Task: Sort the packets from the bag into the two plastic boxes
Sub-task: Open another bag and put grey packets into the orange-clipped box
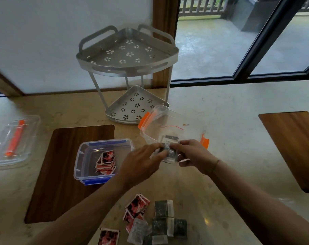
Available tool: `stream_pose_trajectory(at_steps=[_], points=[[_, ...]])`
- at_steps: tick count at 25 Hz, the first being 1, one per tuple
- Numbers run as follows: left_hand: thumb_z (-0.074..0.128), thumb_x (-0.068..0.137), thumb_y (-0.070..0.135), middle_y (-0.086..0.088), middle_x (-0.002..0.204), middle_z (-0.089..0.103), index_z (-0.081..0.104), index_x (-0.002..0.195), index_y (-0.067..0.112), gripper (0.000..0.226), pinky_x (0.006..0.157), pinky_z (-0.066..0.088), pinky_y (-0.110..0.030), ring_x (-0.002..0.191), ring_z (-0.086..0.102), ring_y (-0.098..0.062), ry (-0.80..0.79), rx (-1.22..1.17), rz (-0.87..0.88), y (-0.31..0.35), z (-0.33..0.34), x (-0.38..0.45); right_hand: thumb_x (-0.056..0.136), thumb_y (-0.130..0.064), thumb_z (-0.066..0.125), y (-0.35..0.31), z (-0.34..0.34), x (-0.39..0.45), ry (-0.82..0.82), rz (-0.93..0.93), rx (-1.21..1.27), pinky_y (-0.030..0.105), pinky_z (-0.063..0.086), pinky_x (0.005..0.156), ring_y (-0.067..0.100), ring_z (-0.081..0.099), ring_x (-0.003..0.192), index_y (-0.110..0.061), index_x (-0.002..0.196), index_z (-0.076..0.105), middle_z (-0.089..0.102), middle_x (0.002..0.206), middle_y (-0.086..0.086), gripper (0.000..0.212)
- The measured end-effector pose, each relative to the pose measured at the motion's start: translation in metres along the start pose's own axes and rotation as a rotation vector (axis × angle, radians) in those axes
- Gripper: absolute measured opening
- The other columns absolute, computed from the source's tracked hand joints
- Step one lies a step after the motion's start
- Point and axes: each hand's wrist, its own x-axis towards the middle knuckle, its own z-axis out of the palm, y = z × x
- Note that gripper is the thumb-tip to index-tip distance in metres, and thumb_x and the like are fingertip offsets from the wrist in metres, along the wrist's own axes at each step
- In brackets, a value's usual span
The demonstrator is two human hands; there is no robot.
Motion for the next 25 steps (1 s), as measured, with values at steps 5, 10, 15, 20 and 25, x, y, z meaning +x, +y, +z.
stream_pose_trajectory(at_steps=[5, 10, 15, 20, 25], points=[[0.057, 0.091, 0.021, -0.010, 0.118, 0.062, 0.052, 0.124, 0.016, 0.034, 0.064, 0.059, -0.031, 0.095, 0.065, -0.021, -0.025, -0.008, -0.025, -0.023, 0.014, 0.020, 0.092, -0.032, 0.062, -0.009, 0.011, 0.018, 0.221, -0.025, -0.024, 0.024, 0.052, 0.046, 0.021, 0.068, 0.066, -0.031, 0.148, 0.023, 0.067, 0.103, 0.010, 0.068], [0.055, 0.090, 0.027, -0.006, 0.113, 0.063, 0.054, 0.119, 0.020, 0.029, 0.060, 0.059, -0.036, 0.091, 0.065, -0.020, -0.160, -0.126, -0.065, -0.046, 0.023, 0.045, 0.094, -0.038, 0.056, -0.012, -0.004, 0.029, 0.277, -0.084, -0.186, 0.024, 0.052, 0.044, 0.018, 0.069, 0.057, -0.027, 0.129, 0.056, 0.070, 0.092, 0.007, 0.037], [0.061, 0.090, 0.023, -0.004, 0.111, 0.065, 0.063, 0.114, 0.019, 0.025, 0.066, 0.058, -0.038, 0.084, 0.065, -0.021, -0.257, -0.196, -0.223, -0.055, 0.024, 0.068, 0.092, -0.032, 0.055, -0.010, -0.015, 0.034, 0.149, -0.147, -0.326, 0.027, 0.058, 0.052, 0.016, 0.070, 0.070, -0.028, 0.114, 0.068, 0.071, 0.098, -0.001, 0.026], [0.055, 0.095, 0.027, -0.001, 0.113, 0.065, 0.062, 0.116, 0.026, 0.022, 0.073, 0.058, -0.042, 0.086, 0.065, -0.019, -0.375, -0.198, -0.329, -0.057, 0.028, 0.084, 0.087, -0.045, 0.060, -0.001, -0.017, 0.044, 0.283, -0.303, -0.670, 0.037, 0.058, 0.074, 0.012, 0.067, 0.089, -0.039, 0.112, 0.067, 0.073, 0.103, -0.010, 0.026], [0.046, 0.100, 0.025, -0.003, 0.102, 0.073, 0.067, 0.117, 0.033, 0.028, 0.075, 0.059, -0.042, 0.084, 0.069, -0.022, -0.408, -0.090, -0.339, -0.059, 0.028, 0.094, 0.095, -0.040, 0.050, -0.003, -0.017, 0.052, 0.434, -0.353, -0.941, 0.034, 0.052, 0.074, 0.022, 0.064, 0.095, -0.040, 0.107, 0.070, 0.074, 0.106, -0.007, 0.023]])
